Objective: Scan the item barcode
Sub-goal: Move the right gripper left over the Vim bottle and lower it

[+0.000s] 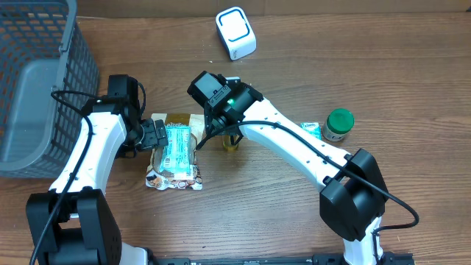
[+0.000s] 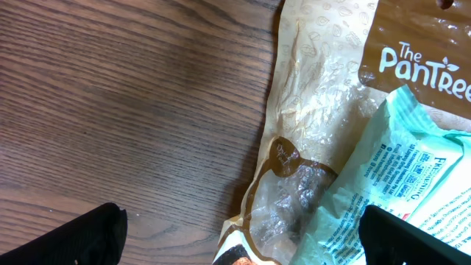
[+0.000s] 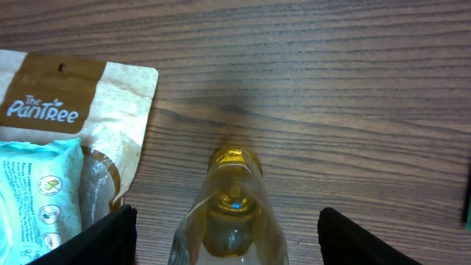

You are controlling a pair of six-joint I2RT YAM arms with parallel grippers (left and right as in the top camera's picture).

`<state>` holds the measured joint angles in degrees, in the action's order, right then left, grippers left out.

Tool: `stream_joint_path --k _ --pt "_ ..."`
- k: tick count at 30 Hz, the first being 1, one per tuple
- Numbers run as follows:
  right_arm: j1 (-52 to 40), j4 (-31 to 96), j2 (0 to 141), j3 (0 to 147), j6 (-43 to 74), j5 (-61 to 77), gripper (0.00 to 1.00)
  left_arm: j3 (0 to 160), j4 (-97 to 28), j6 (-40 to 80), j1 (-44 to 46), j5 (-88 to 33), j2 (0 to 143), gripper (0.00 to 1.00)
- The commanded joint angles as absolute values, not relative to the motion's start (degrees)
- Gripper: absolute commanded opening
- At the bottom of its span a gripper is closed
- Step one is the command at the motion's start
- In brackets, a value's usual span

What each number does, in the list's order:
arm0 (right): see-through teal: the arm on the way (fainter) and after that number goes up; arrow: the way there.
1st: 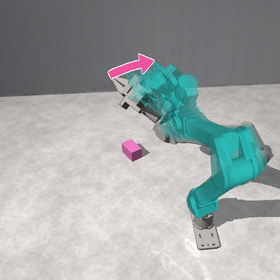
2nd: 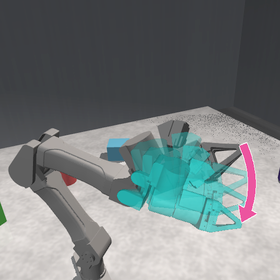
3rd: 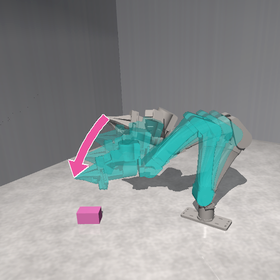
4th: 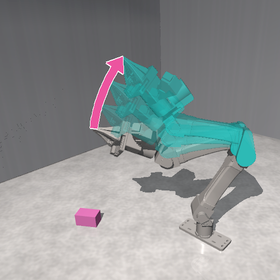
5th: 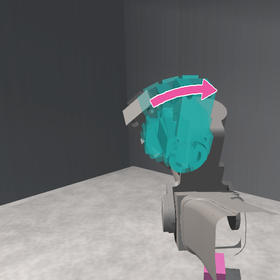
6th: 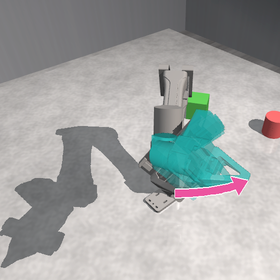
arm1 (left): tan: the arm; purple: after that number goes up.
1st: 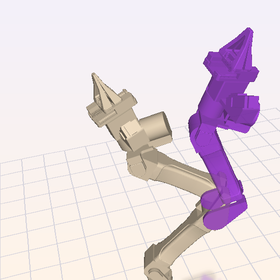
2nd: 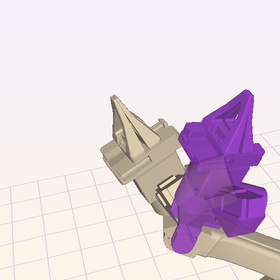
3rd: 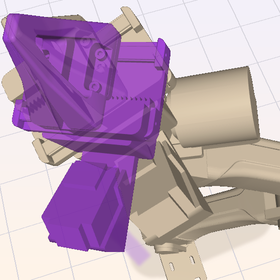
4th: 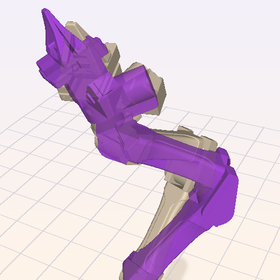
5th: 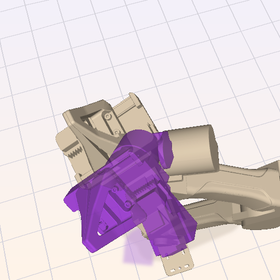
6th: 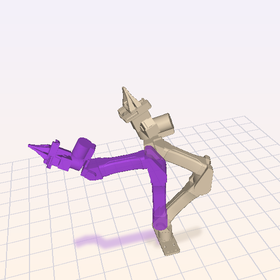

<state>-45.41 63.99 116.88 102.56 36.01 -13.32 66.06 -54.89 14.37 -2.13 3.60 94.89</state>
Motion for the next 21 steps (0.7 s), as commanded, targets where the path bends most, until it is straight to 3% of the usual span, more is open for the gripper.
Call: stream_joint_path --k 1,5,15,21 --pt "-45.3 63.9 117.4 102.3 36.0 -13.4 0.75 66.9 -55.0 13.7 -1.9 3.1 95.1 1.00" --pt "-45.3 64.5 117.4 102.3 36.0 -13.4 0.73 66.9 -55.0 13.7 -1.9 3.1 95.1 0.99" --pt "-45.3 64.6 117.4 102.3 35.9 -13.4 0.59 66.9 -55.0 13.7 -1.9 3.1 95.1 0.99" --pt "-45.3 64.7 117.4 102.3 35.7 -13.4 0.59 66.9 -55.0 13.7 -1.9 3.1 95.1 0.99"
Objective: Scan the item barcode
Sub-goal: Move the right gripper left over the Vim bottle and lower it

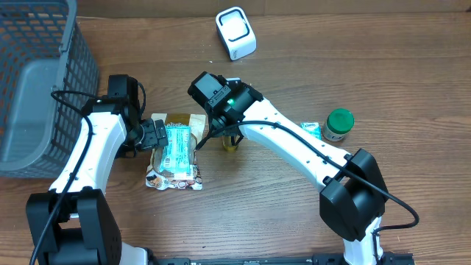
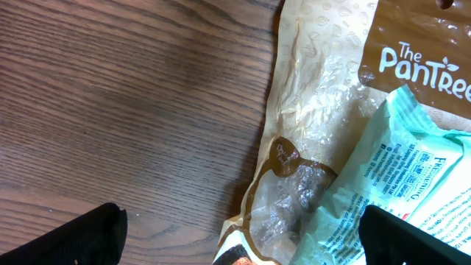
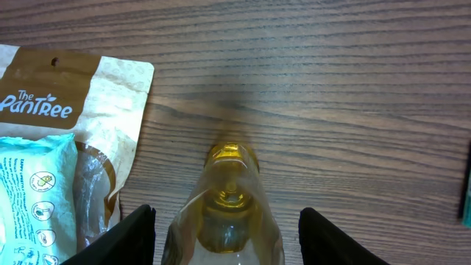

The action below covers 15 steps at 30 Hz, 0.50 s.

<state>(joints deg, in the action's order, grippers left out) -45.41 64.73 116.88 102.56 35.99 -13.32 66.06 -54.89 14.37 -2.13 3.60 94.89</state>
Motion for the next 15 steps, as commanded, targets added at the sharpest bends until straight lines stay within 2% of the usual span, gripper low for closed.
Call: stream_joint_path --k 1,15 --pt "-45.3 64.8 117.4 102.3 35.7 -13.4 0.60 66.9 -55.0 13.7 -1.9 3.2 95.1 1.00" --pt "-45.3 64.8 117.5 102.3 35.7 -13.4 0.60 66.9 -55.0 13.7 -1.9 3.1 95.1 1.00"
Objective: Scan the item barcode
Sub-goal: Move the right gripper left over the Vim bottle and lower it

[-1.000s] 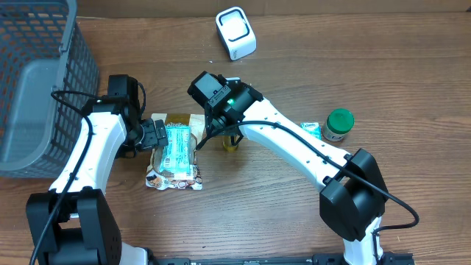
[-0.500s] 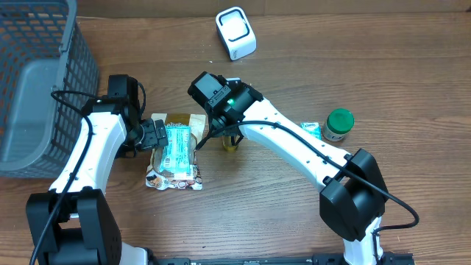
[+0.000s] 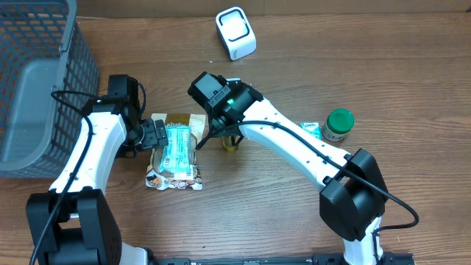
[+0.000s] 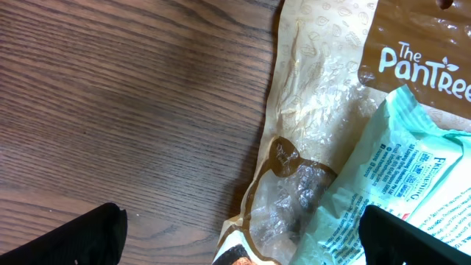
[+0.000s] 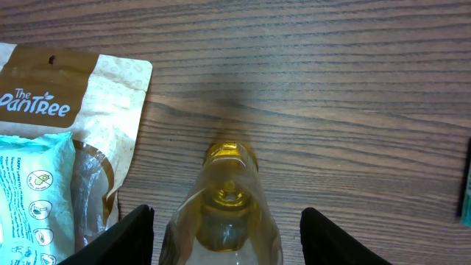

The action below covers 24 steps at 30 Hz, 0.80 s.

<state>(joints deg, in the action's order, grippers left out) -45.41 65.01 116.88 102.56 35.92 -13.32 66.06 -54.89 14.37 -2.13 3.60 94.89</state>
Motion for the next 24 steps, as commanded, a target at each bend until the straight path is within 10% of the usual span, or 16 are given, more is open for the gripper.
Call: stream_joint_path --k 1,24 --pt "-45.3 64.8 117.5 102.3 35.7 -13.4 0.61 66.9 -55.0 13.7 -1.9 3.1 95.1 1.00" --pt "-45.3 65.2 118.1 102.3 35.6 -13.4 0.43 66.9 -55.0 13.7 -1.9 3.1 95.1 0.99"
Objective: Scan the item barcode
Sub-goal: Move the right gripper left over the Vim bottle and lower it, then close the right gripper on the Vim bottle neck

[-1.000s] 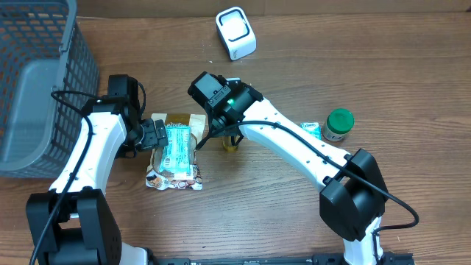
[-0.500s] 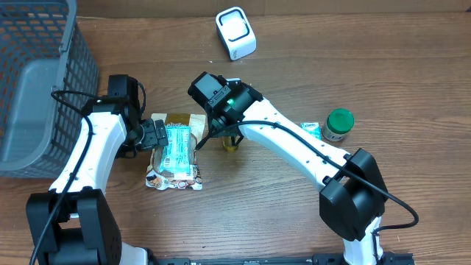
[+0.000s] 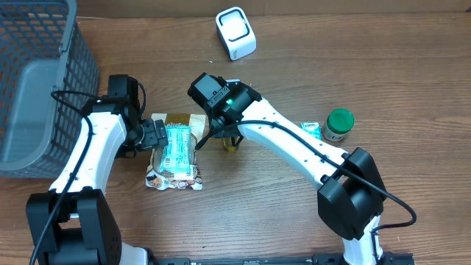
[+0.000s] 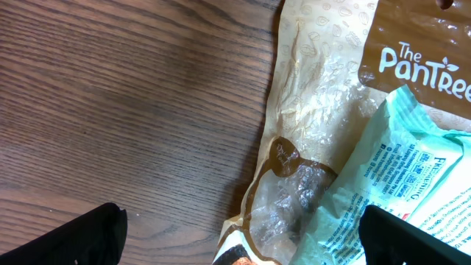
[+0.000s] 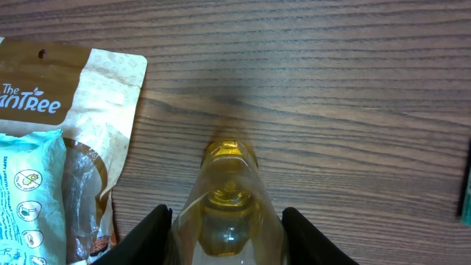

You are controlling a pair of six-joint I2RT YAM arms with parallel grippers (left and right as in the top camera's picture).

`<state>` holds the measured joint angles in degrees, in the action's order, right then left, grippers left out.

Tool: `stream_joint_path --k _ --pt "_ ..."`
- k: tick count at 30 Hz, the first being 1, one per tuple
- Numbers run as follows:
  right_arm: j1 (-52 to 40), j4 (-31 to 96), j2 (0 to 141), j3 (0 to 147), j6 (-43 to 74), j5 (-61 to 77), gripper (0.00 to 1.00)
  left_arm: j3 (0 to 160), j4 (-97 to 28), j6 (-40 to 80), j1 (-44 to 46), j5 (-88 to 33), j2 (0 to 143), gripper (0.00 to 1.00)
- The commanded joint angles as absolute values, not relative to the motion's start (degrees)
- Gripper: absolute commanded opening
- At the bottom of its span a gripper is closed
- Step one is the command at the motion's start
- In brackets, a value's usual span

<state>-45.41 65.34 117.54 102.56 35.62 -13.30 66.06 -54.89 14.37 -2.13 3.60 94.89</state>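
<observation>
A small bottle of yellow liquid stands on the wooden table just right of a brown PanTree pouch; from overhead only its lower end shows under the arm. My right gripper is shut on the bottle, both black fingers pressed to its sides. The white barcode scanner stands at the back of the table. My left gripper is open, its fingers spread over the edge of the pouch and a mint-green wipes pack lying on it.
A grey mesh basket stands at the far left. A green-capped jar and a small teal packet sit right of the bottle.
My right gripper's fingers have come inward from a gap on each side of the bottle and now touch it. The left arm, pouch and wipes pack are unchanged.
My right gripper stood wide open around the yellow bottle. At each later moment its fingers were nearer the bottle, and now they press on it. The left gripper stayed open over the pouch and wipes pack throughout.
</observation>
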Motion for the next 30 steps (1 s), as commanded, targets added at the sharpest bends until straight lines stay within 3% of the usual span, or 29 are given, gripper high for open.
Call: stream_joint_path --k 1,13,22,24,30 --pt "-45.3 65.3 118.1 102.3 35.6 -13.4 0.43 66.9 -55.0 13.7 -1.9 3.1 95.1 1.00" --pt "-45.2 65.6 118.1 102.4 32.7 -13.4 0.51 66.9 -55.0 13.7 -1.9 3.1 95.1 0.99" --pt "-45.3 66.0 118.1 102.4 32.7 -13.2 0.47 66.9 -55.0 13.7 -1.9 3.1 95.1 0.99" --pt "-45.2 66.2 118.1 102.8 32.7 -13.3 0.40 66.9 -55.0 13.7 -1.9 3.1 95.1 1.00" --pt "-44.9 67.8 116.7 104.8 32.5 -13.5 0.34 66.9 -55.0 13.7 -1.9 3.1 95.1 1.00"
